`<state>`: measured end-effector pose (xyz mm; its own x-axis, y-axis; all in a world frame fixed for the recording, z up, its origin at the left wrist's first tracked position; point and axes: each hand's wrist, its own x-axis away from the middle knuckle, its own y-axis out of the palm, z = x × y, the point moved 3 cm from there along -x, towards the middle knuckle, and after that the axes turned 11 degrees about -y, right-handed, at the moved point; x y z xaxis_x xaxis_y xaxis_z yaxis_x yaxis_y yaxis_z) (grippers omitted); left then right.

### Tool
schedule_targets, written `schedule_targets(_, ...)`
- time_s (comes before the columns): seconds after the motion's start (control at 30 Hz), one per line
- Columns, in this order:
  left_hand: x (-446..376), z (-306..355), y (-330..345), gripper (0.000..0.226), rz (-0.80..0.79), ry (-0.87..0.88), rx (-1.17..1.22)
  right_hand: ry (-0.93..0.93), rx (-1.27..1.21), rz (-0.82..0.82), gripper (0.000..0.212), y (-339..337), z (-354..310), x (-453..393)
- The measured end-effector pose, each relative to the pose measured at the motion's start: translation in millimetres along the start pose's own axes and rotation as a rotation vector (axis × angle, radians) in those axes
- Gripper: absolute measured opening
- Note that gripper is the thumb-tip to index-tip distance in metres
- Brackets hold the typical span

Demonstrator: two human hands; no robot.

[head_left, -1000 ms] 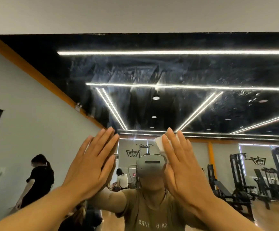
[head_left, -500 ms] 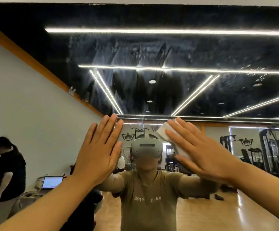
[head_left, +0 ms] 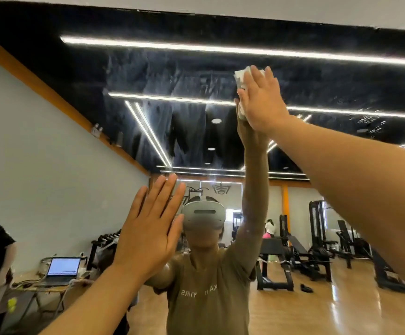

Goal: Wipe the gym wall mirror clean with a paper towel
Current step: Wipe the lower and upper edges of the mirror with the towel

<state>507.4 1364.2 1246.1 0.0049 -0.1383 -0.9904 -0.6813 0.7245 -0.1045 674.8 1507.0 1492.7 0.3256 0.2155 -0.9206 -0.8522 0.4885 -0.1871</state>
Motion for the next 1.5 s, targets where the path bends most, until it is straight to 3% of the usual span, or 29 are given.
schedule_targets(0.1, -1, -1, 0, 0.061, -0.004, 0.000, -0.012, 0.084, -0.044, 0.043, 0.051, 4, -5, 0)
schedule_targets(0.27, -3, -2, 0, 0.061, -0.033, 0.010, 0.000, -0.095, -0.198, 0.092, 0.051, 16, -25, 87)
schedule_targets(0.47, -1, -1, -7, 0.063, -0.123, -0.009, 0.090, -0.221, -0.255, -0.010, 0.050, 46, -64, 252)
schedule_targets(0.6, 23, -7, -11, 0.065, -0.175, -0.022, 0.095, -0.312, -0.176, -0.087, 0.051, 48, -75, 302)
schedule_targets(0.8, 52, -22, -8, 0.066, -0.187, -0.004, 0.053, -0.370, -0.043, -0.163, 0.052, 48, -74, 291)
schedule_targets(1.2, 54, -19, -4, 0.067, -0.129, -0.021, 0.042, 0.088, -0.134, 0.046, 0.052, 28, -53, 66)
schedule_targets(1.33, 54, -19, -4, 0.066, -0.152, -0.027, 0.056, 0.092, -0.236, 0.150, 0.053, 37, -79, 104)
schedule_targets(1.5, 54, -17, -5, 0.063, -0.157, -0.029, 0.062, -0.020, -0.265, 0.062, 0.057, 58, -116, 213)
